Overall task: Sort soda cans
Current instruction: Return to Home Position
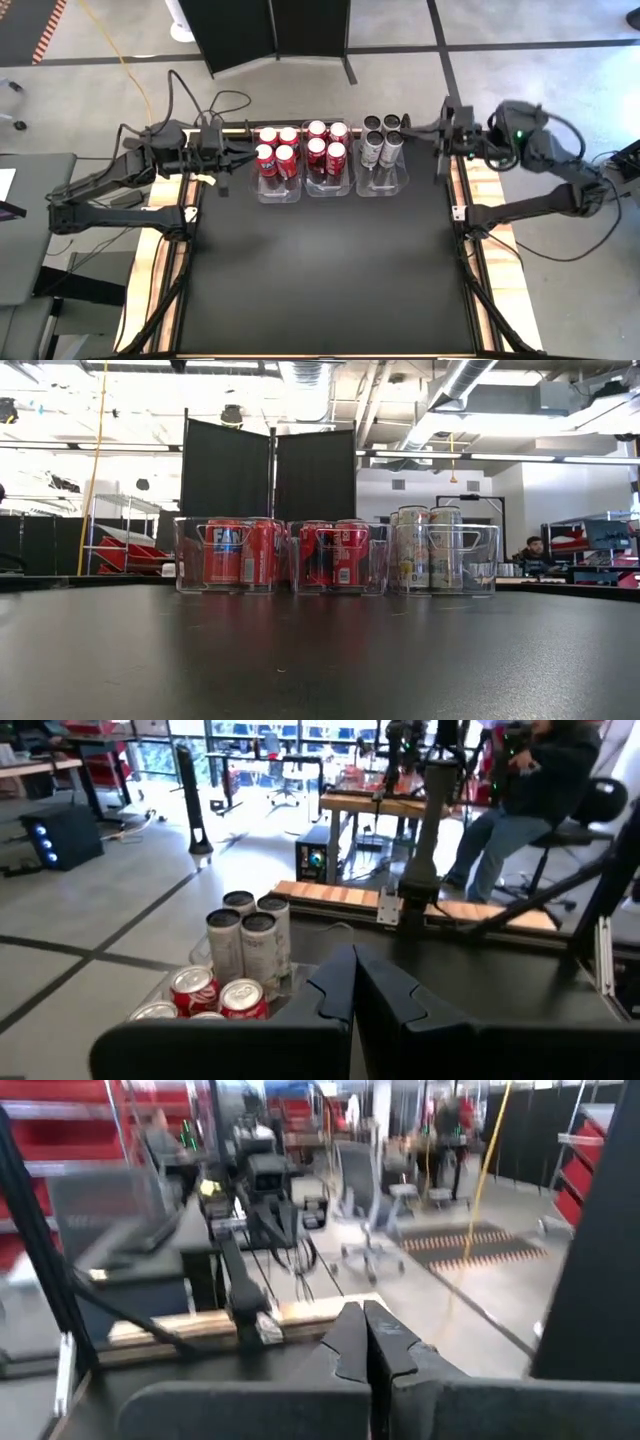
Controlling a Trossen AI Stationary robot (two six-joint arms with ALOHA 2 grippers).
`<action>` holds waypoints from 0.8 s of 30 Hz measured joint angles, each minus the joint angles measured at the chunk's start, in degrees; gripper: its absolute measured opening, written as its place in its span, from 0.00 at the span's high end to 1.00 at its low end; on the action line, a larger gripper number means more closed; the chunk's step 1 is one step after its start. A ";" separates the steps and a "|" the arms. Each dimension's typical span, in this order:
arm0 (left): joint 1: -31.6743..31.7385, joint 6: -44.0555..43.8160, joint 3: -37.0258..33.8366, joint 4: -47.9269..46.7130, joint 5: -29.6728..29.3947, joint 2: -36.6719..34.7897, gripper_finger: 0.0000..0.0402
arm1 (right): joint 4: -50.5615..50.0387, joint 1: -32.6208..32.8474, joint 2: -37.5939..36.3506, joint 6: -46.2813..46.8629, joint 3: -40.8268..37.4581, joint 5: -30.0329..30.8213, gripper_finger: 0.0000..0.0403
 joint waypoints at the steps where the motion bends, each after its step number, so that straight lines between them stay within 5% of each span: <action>1: -0.15 0.71 0.00 -0.28 0.00 0.15 1.00 | 3.12 0.64 -1.88 0.60 -3.40 -0.02 0.99; 6: -0.93 4.39 -0.90 -2.42 0.00 0.53 1.00 | 13.05 3.73 -10.18 1.96 -17.86 0.02 0.99; 11: -1.01 5.15 -4.29 -1.21 3.15 0.19 1.00 | 10.57 3.22 -14.46 -0.85 -26.64 0.14 0.99; 18: -0.22 2.48 -8.25 -8.41 -6.46 0.80 1.00 | 12.29 3.63 -14.46 7.48 -32.05 0.17 0.98; 24: -1.20 3.85 -11.84 -4.19 -1.11 0.89 1.00 | 27.46 9.58 -15.37 -3.87 -34.47 -0.11 0.99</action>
